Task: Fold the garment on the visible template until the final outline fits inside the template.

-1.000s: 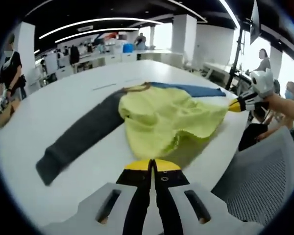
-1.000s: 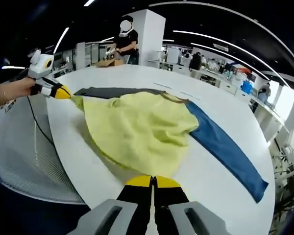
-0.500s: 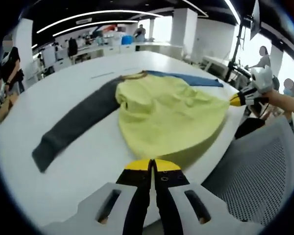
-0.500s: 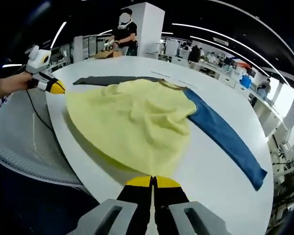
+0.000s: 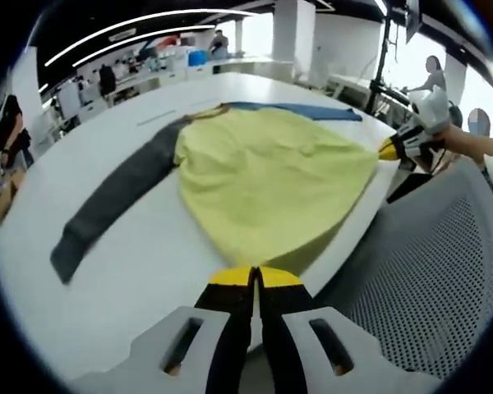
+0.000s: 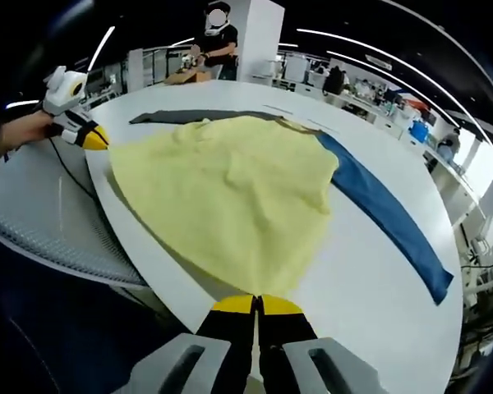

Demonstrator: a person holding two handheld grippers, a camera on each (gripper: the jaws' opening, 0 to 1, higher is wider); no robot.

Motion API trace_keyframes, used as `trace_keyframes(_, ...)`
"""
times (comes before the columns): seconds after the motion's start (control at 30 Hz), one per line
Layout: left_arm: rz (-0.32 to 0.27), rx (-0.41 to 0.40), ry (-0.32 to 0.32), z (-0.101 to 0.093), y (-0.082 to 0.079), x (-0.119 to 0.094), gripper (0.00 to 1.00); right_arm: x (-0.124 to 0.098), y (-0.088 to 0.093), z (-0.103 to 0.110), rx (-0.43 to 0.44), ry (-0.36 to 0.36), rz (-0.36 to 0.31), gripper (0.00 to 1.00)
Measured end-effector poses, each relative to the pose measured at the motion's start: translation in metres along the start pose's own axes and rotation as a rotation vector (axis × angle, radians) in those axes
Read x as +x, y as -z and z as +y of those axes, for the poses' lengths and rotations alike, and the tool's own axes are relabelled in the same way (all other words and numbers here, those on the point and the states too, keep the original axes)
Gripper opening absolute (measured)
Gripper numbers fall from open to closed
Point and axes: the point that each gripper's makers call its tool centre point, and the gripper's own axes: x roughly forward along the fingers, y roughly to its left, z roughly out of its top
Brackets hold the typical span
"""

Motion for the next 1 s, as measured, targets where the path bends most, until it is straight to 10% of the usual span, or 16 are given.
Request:
trace_keyframes(0.3,0.059,-0.004,-0.002,0.0,0.011,0.003,0.0,0.001,0.005,0.003,0.048,-0.032,-0.012,0.0)
trace_keyframes(0.67,-0.023,-0.12,-0.029,0.011,0.001,0.0,0.11,-0.016,-0.002,-0.012,0.172,-0.017,-0.036,0.13)
trace_keyframes(1.0,0.054,-0.175,-0.019,0.009,0.012,0.013,0.18,0.001,0.004,-0.032,0.289,0.042,-0.017,0.12)
